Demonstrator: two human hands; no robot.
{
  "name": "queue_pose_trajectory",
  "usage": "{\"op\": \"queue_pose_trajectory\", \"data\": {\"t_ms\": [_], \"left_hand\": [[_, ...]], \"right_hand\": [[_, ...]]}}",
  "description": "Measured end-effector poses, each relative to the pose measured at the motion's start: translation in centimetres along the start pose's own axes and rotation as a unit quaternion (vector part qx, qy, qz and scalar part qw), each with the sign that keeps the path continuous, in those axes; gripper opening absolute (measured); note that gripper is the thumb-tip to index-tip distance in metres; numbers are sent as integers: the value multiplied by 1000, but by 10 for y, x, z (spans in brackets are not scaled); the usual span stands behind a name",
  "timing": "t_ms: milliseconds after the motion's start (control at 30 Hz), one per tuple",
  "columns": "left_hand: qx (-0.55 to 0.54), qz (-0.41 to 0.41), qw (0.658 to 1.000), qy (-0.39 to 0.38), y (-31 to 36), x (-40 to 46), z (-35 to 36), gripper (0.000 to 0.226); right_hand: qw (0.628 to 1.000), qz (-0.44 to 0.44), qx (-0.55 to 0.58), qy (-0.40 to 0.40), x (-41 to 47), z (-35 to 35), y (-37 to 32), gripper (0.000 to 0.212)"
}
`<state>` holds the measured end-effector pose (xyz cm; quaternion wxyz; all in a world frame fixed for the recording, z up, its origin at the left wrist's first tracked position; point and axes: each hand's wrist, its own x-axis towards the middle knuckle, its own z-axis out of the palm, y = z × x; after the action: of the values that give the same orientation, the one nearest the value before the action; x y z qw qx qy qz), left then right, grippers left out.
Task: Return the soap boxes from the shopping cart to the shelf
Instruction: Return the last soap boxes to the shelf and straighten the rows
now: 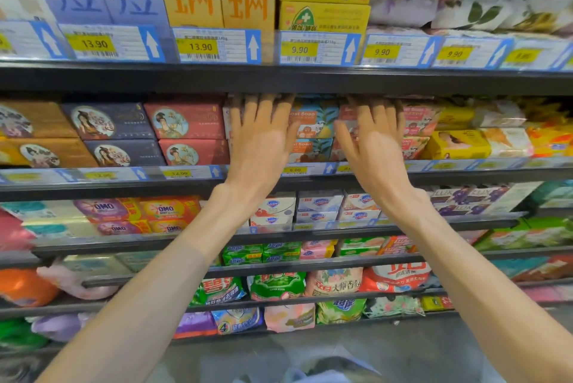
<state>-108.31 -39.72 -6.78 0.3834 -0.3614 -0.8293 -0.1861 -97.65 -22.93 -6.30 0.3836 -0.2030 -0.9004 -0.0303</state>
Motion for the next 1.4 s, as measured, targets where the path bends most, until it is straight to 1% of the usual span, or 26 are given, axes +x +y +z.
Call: {"op": "queue_pose_trajectory", "data": {"t_ms": [67,133,200,300,367,467,600,700,833,1000,1200,1333,1400], "left_hand": [[-32,36,999,11,10,-9,-6,39],[-86,79,993,4,22,-19,-8,35],[-122,101,987,-25,37,-28,-7,33],[-135,108,982,-75,60,-39,-4,34],[-142,103,979,-105,75,-43,-1,37],[-145,90,976,-135,96,-45,2,43],[-134,90,978,-134,117,-35,9,44],[-121,84,980,-134,131,-24,21,46],[-117,38,985,-121,146,-18,33,50],[-80,-1,990,-120,162,-20,38,54],[-33,-11,990,-135,169,-23,44,56],[-33,-19,990,-134,169,-26,43,50],[-23,-21,990,-140,166,-29,43,50]], "right_hand": [[1000,-2,5,-9,-14,-7,5,44],[1000,-14,21,-14,-29,-16,14,43],[999,-19,24,-28,-45,-25,25,42],[998,4,-2,-61,-63,-37,45,43],[997,19,-16,-75,-71,-40,56,42],[997,17,-17,-75,-78,-42,70,40],[997,5,-4,-71,-68,-40,90,39],[997,-38,1,-63,-59,-33,108,44],[995,-73,17,-59,-52,-23,127,46],[993,-92,9,-70,-48,-19,139,49],[991,-99,-5,-88,-48,-7,149,52],[992,-109,20,-66,-48,-7,150,47],[991,-115,11,-64,-48,-8,150,47]]}}
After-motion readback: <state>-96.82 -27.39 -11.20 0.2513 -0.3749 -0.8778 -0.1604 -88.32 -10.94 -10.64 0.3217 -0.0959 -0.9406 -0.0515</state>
